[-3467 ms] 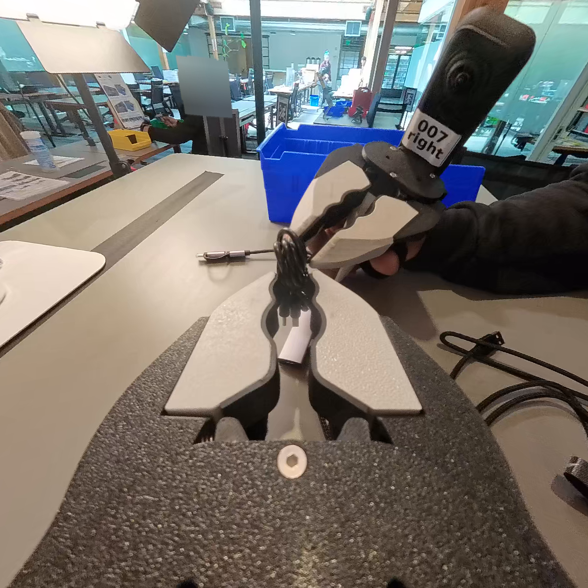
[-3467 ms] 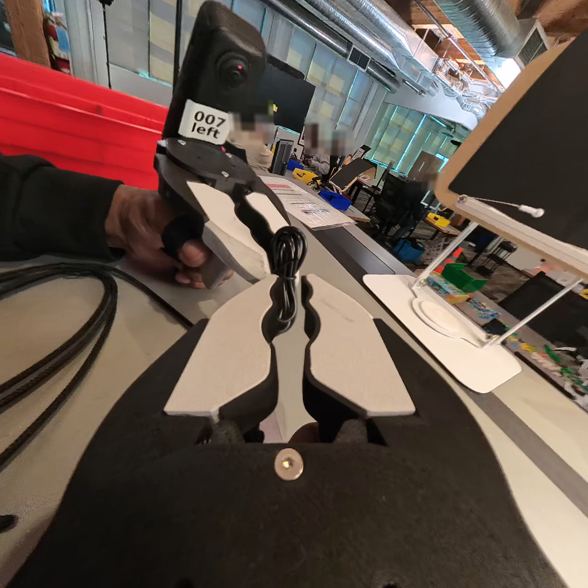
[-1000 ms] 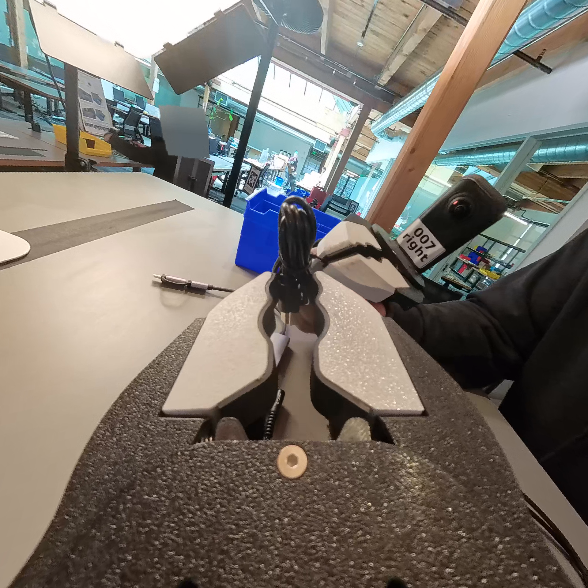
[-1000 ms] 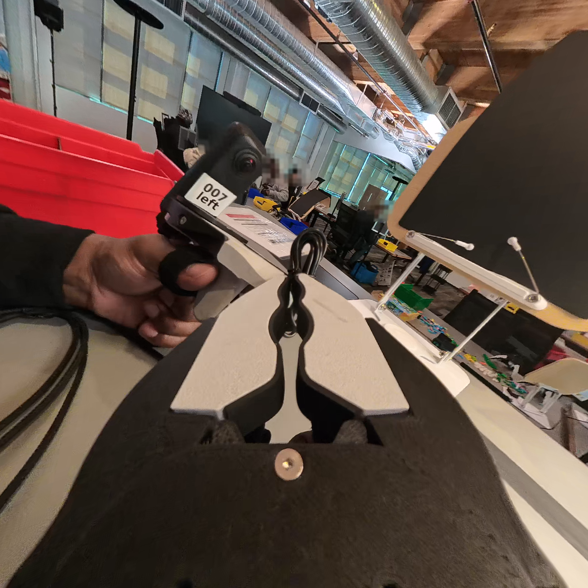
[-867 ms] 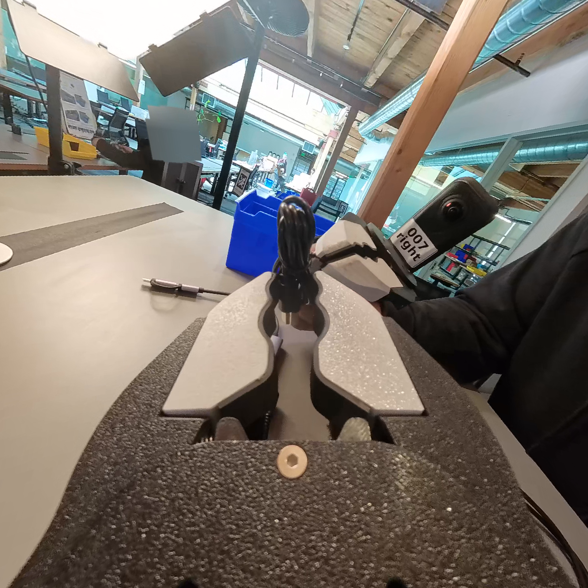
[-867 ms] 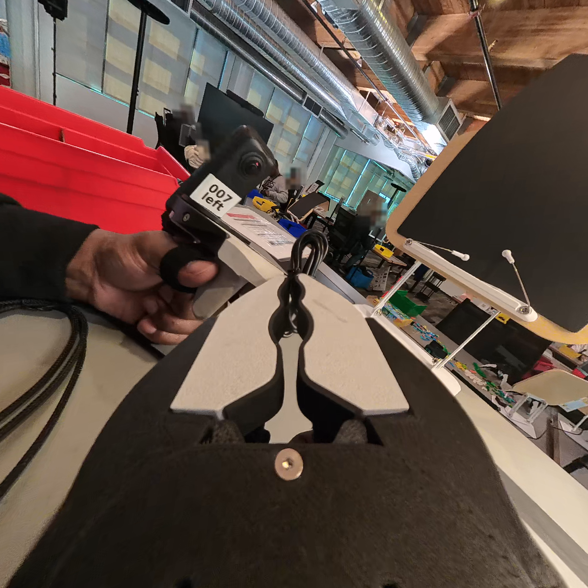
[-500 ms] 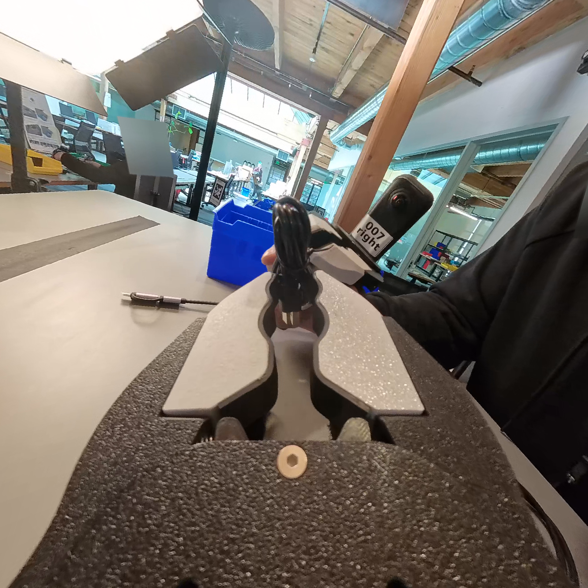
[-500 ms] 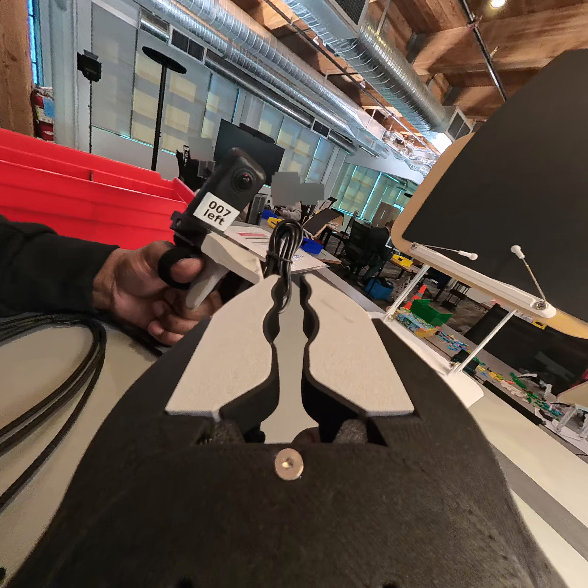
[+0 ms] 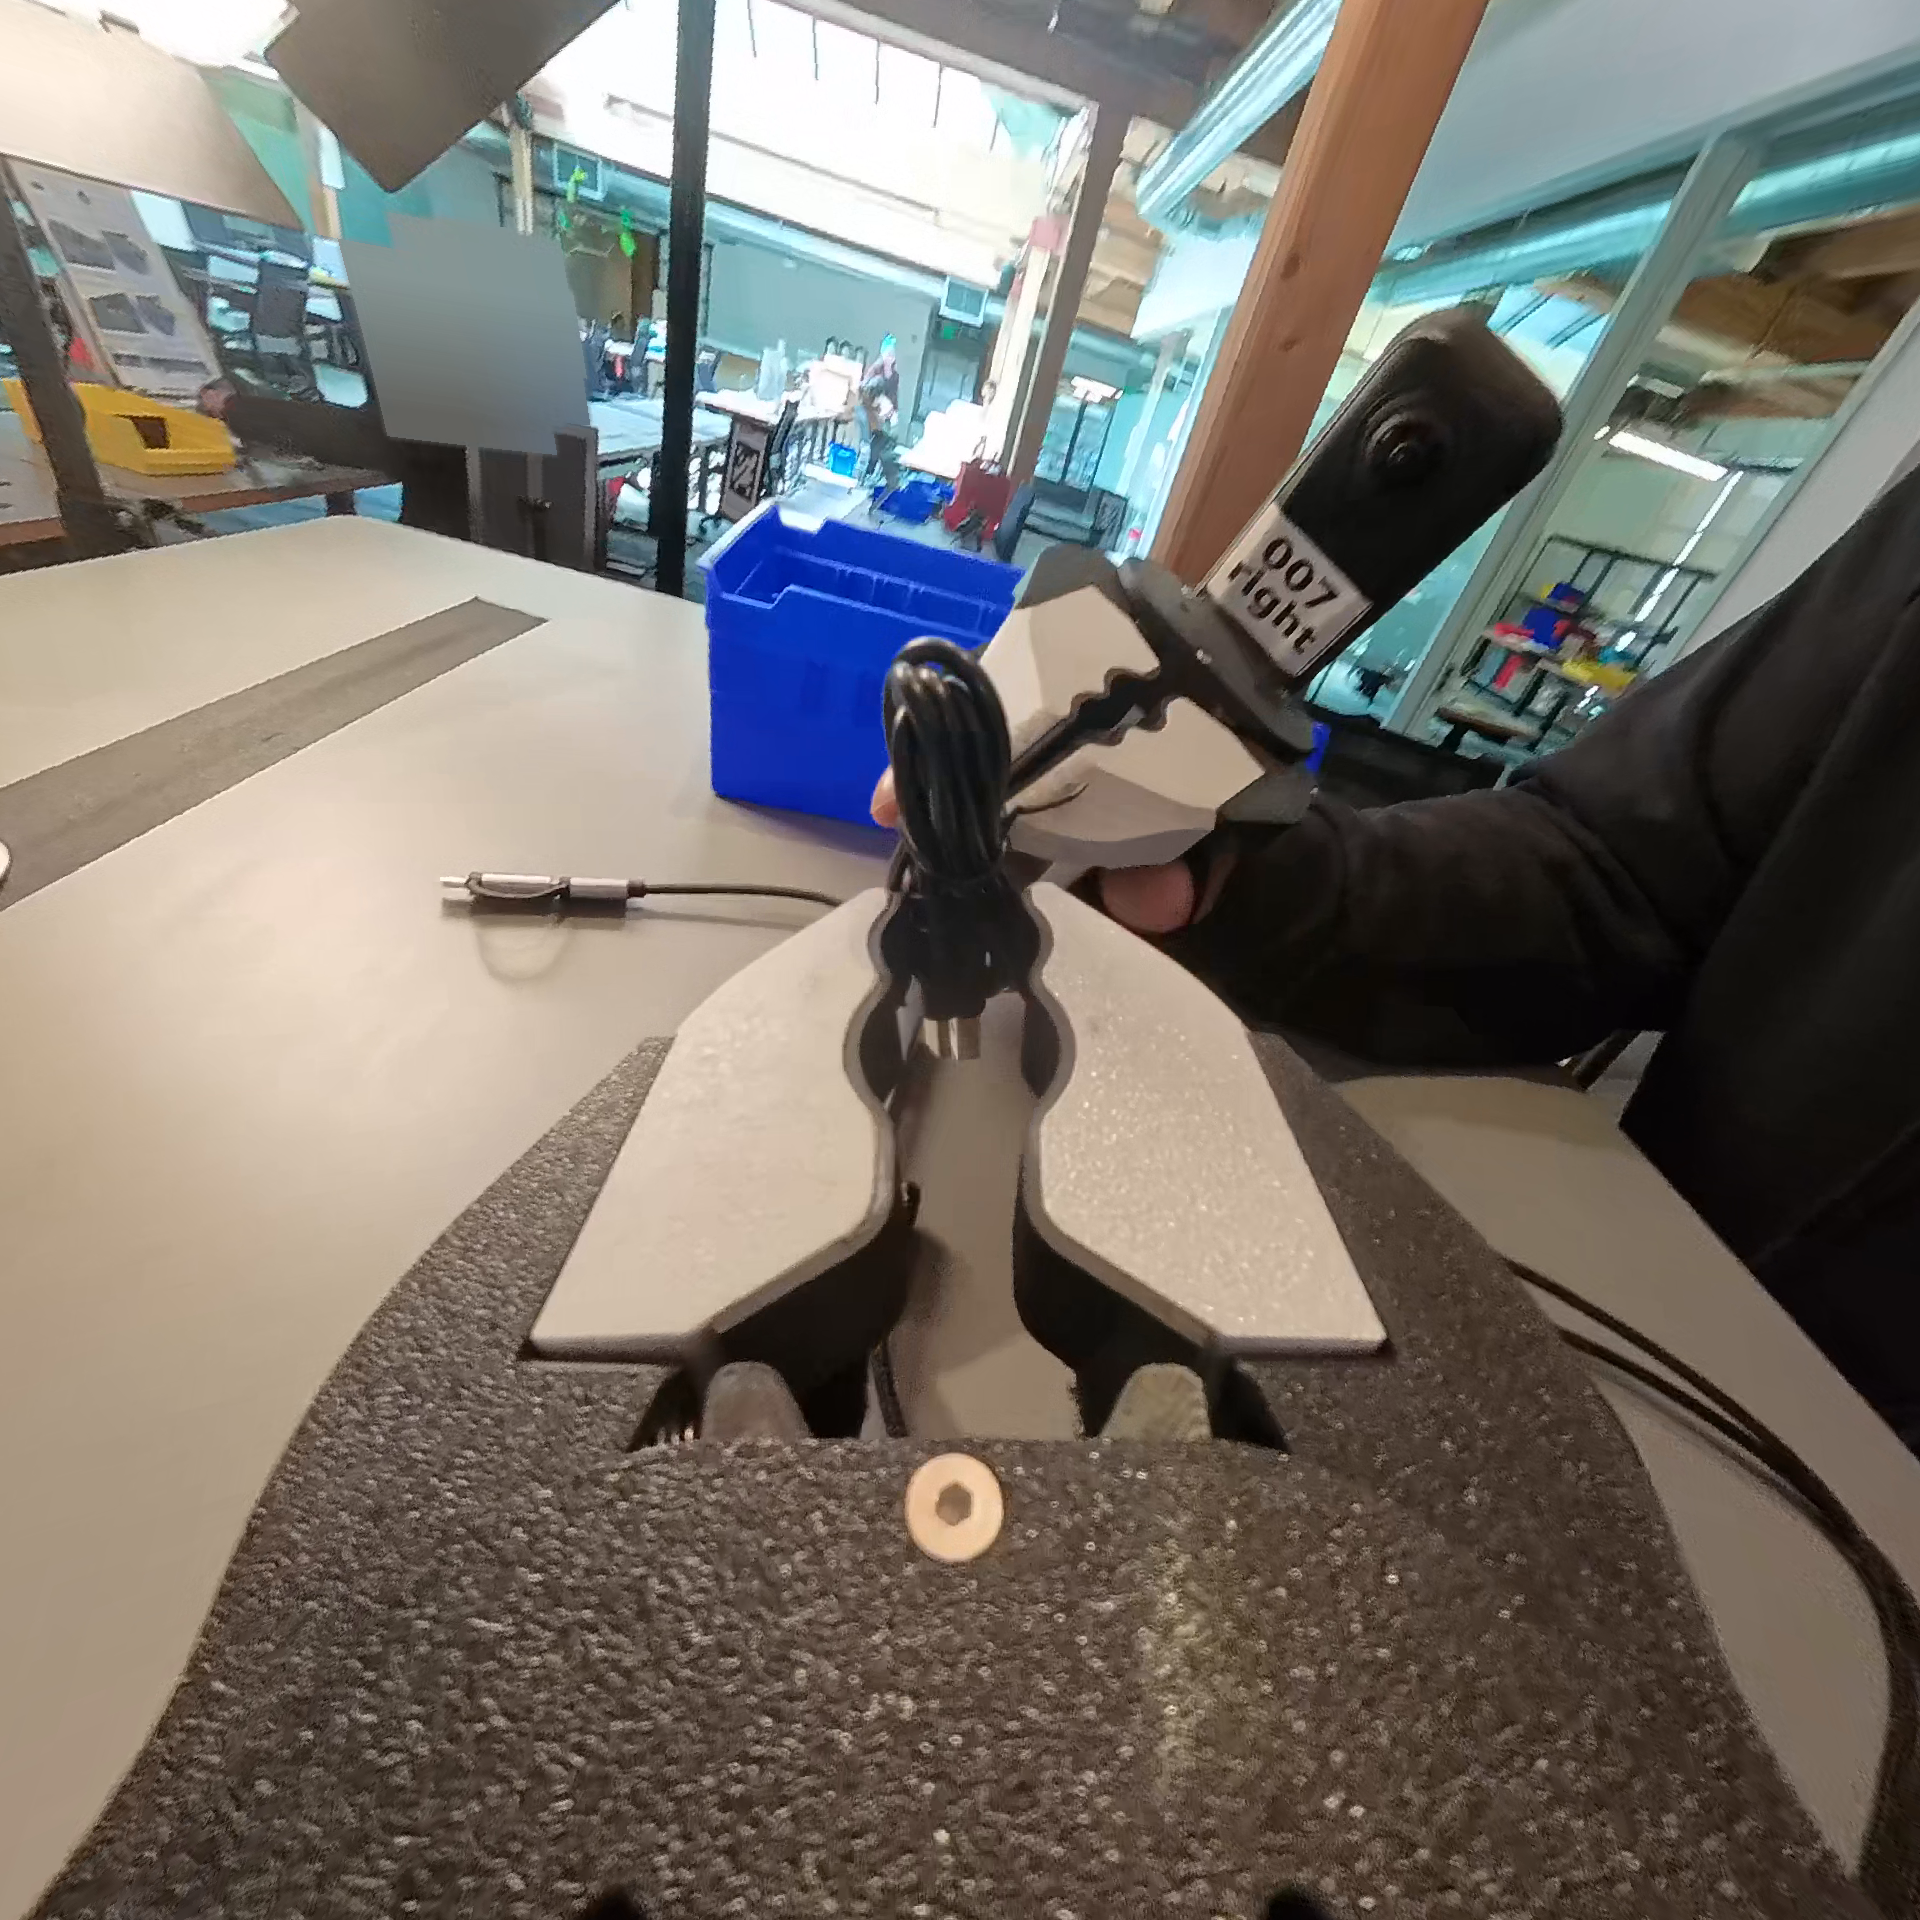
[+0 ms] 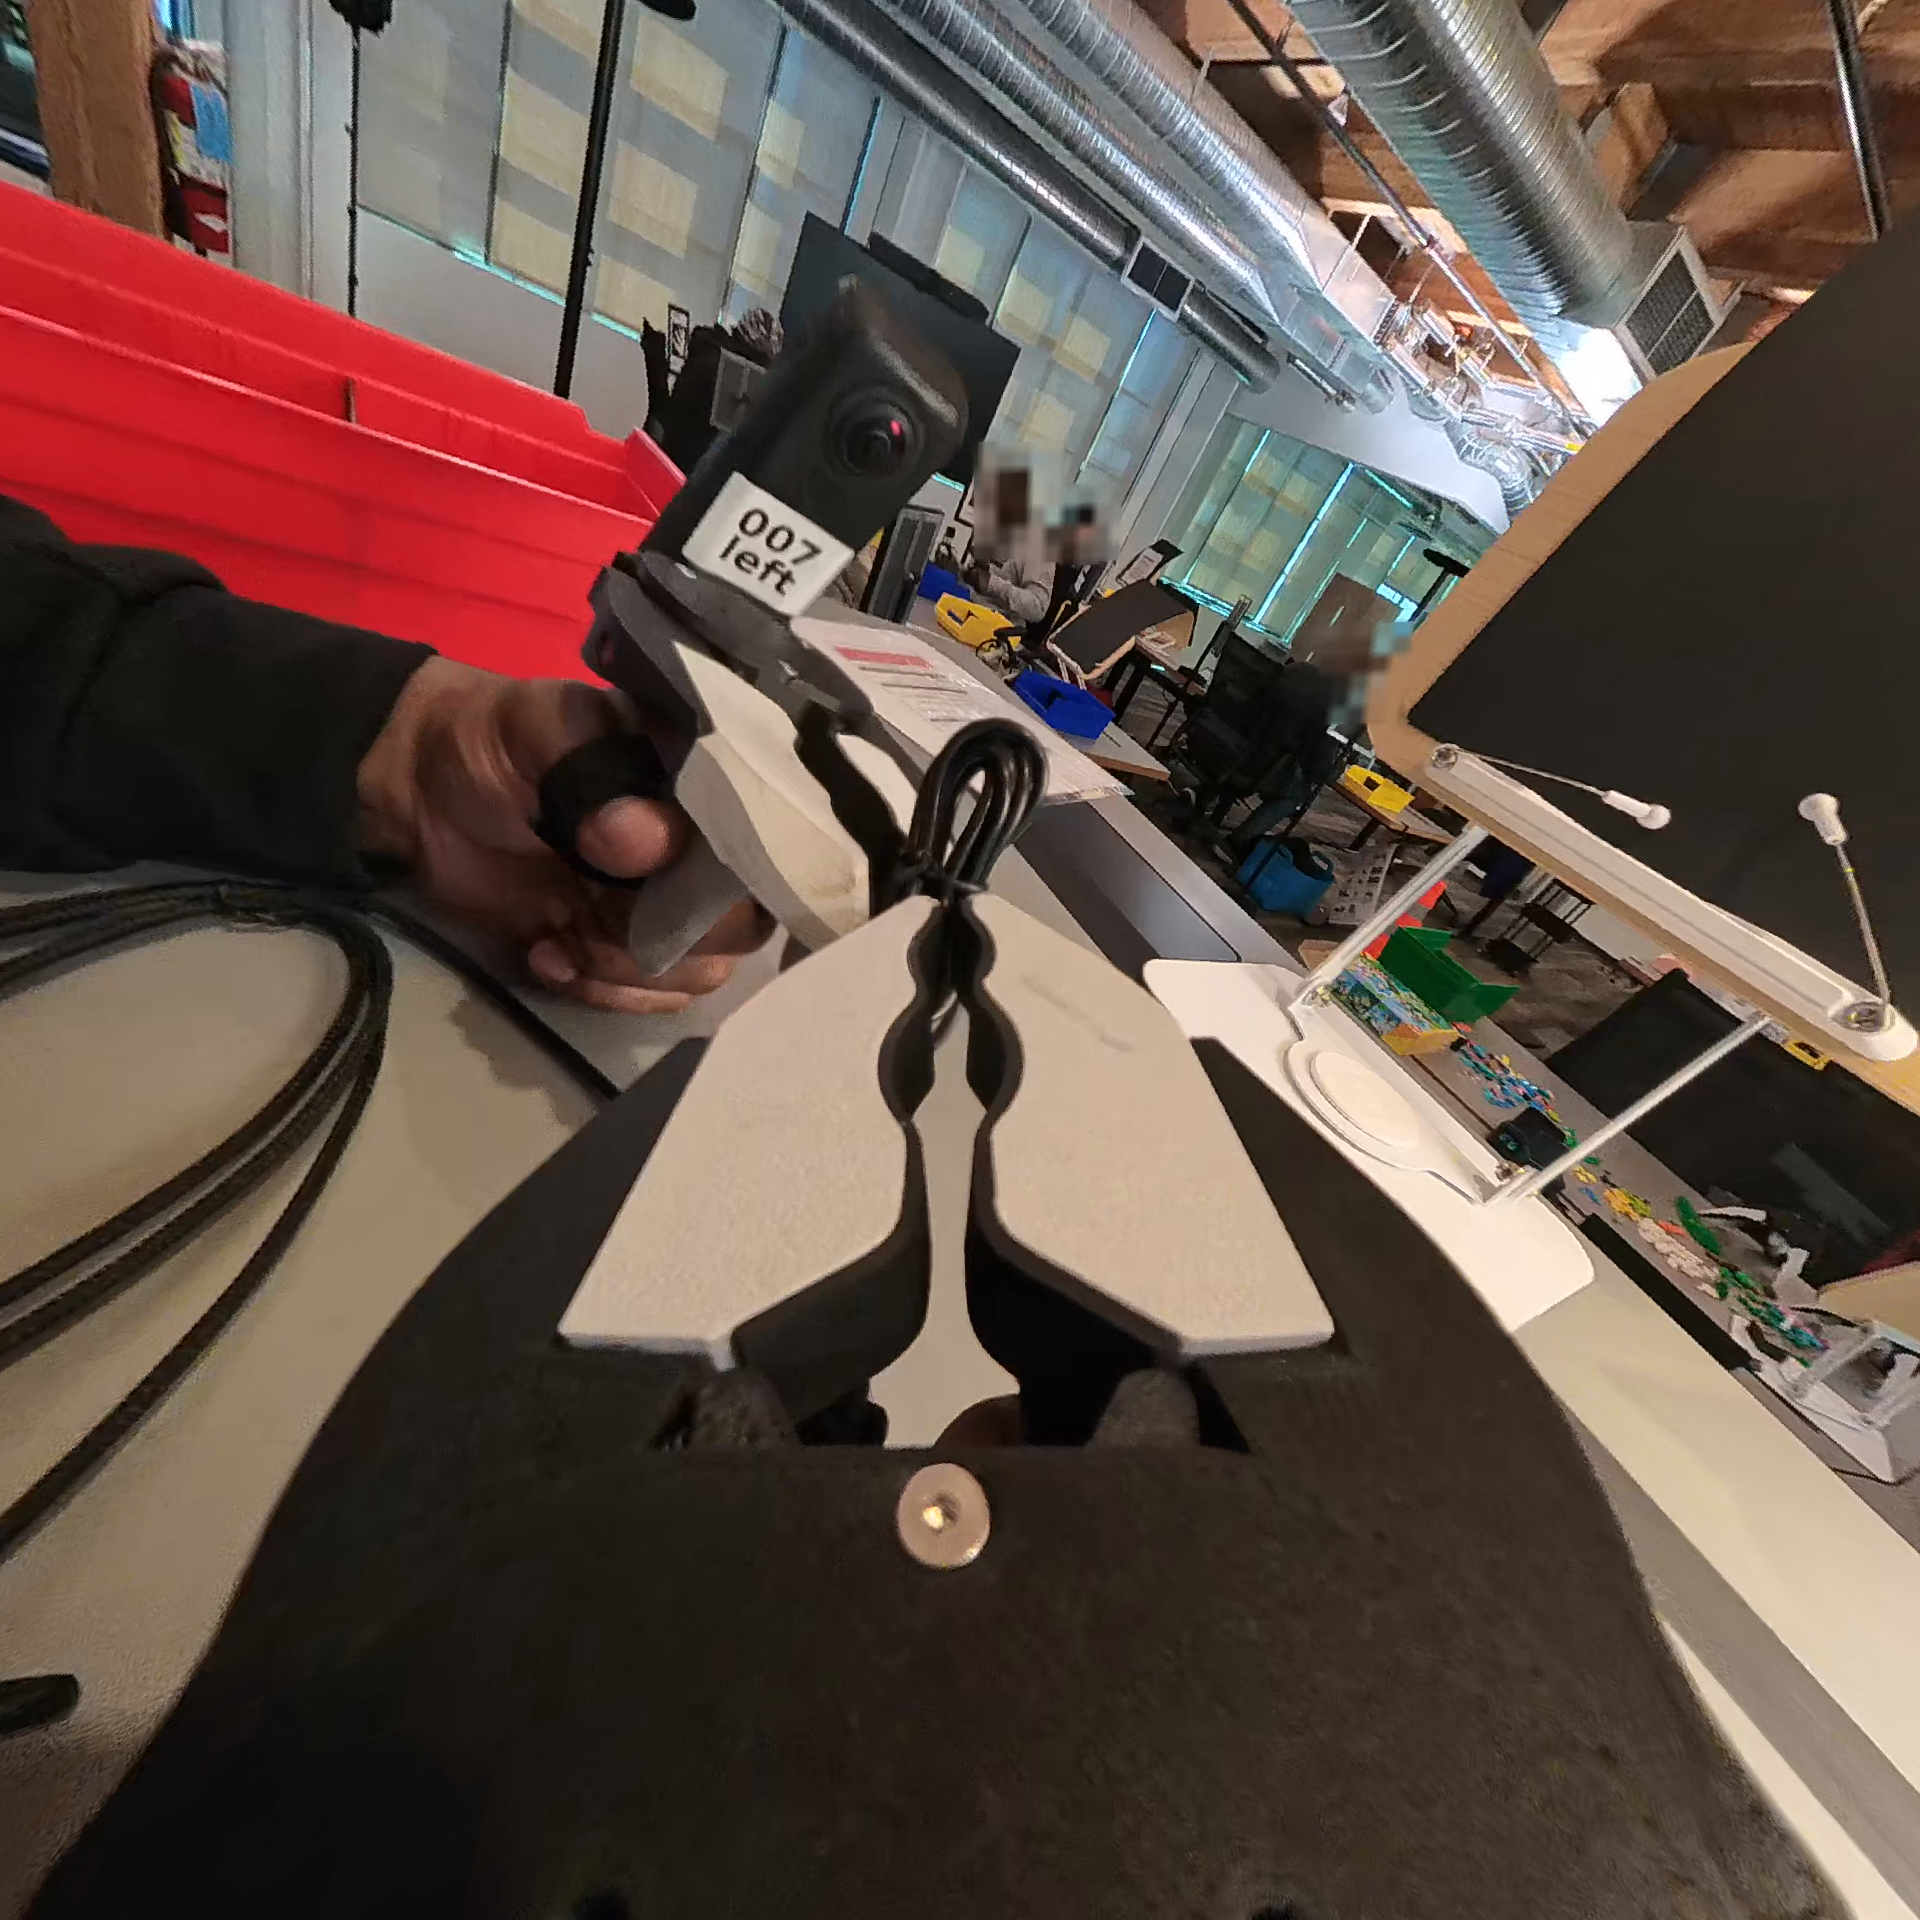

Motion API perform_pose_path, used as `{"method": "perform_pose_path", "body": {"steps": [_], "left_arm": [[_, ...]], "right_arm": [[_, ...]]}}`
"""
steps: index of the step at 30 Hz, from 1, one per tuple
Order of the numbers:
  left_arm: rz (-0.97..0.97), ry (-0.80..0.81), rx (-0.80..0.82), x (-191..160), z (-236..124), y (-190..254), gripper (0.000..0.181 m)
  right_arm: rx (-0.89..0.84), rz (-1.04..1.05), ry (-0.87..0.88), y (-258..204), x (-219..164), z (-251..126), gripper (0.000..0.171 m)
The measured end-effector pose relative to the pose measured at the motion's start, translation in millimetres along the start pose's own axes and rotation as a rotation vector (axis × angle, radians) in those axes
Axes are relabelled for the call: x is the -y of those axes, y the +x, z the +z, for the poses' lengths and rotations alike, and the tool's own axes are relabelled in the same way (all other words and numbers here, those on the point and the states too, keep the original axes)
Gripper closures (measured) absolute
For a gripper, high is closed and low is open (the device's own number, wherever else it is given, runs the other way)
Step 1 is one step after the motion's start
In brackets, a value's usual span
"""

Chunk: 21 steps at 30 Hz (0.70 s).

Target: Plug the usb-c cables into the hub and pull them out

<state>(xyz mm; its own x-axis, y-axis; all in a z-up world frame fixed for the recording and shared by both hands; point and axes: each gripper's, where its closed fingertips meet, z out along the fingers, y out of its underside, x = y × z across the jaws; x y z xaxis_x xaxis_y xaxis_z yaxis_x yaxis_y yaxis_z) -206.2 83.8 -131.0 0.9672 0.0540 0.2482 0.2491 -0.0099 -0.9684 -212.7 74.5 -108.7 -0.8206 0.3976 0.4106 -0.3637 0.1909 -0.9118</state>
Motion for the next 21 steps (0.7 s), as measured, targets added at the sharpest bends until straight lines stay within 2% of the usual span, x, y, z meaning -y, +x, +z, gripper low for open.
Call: {"method": "perform_pose_path", "body": {"steps": [11, 21], "left_arm": [[0.191, -0.277, 0.228, -33.5, 1.5, -24.2, 0.162], [0.214, -0.33, 0.351, -38.8, 1.1, -40.1, 0.163]], "right_arm": [[-0.011, -0.159, -0.159, 0.9, -24.3, -0.8, 0.171], [-0.076, -0.309, -0.235, 2.3, -32.9, 2.0, 0.171]]}}
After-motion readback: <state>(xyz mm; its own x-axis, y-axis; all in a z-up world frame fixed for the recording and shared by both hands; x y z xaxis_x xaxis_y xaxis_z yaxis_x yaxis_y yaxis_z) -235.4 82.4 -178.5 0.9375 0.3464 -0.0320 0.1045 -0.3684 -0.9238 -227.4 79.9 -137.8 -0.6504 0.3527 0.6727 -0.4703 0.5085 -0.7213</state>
